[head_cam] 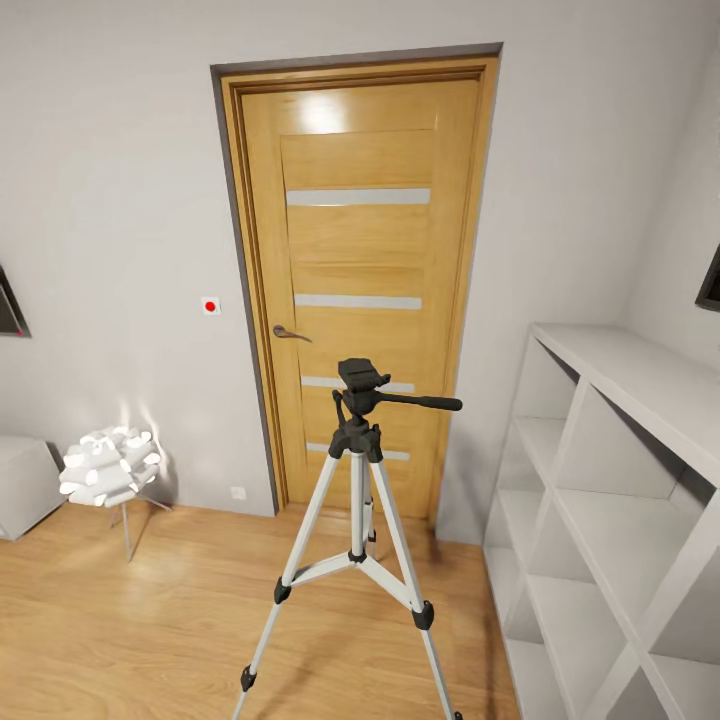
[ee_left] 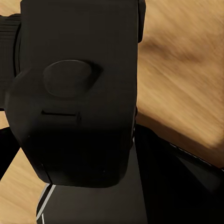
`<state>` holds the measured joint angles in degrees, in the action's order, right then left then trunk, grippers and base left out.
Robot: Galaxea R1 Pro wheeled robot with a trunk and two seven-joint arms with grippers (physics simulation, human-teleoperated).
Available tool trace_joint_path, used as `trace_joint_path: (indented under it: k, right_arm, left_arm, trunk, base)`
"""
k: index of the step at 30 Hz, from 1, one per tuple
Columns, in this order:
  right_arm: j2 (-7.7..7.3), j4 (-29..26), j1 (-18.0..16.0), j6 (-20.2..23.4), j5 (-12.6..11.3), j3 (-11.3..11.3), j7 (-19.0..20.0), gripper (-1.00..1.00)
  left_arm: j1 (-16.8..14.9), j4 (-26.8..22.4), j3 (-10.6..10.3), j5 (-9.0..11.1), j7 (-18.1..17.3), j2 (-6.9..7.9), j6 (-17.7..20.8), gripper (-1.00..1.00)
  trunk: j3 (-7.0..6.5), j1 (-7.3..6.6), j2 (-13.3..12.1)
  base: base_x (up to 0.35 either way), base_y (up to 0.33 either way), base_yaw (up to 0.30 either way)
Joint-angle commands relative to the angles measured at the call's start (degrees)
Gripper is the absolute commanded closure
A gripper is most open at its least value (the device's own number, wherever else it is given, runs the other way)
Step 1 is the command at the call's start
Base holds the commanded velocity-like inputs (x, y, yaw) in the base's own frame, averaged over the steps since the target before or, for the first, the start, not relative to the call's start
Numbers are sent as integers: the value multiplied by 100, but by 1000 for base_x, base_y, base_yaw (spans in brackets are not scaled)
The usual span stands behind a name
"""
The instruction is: Attach the digital camera to the camera tripod in the bedroom.
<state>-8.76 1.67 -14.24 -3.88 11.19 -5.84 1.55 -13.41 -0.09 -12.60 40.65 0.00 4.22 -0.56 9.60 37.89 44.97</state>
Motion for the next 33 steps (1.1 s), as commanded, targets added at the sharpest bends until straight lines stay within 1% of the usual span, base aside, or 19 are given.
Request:
trace_joint_path:
  k: [1,10,17,29,33]
  right_arm:
    - [-3,18,-8,-34,50,-49,13,-100]
    - [-10,18,-8,-34,48,-49,4,-100]
    - [-11,18,-8,-34,46,-49,2,-100]
    - [-7,18,-8,-34,45,-49,-4,-100]
    - [-9,18,-8,-34,42,-49,-4,-100]
  left_arm:
    - [-3,0,-49,32,0,0,-6,100]
    - [-3,0,-49,31,0,-1,-6,100]
    - [-3,0,-48,31,0,0,-6,100]
    - [-3,0,-49,31,0,0,-6,100]
    - [-3,0,-49,31,0,0,-6,100]
  trunk:
    - [8,1,7]
    - [8,1,7]
    - [8,1,7]
    - [8,1,7]
    - [8,1,7]
  base:
    - [0,0,0]
    - [6,0,0]
    - [128,0,0]
    - [32,0,0]
    - [128,0,0]
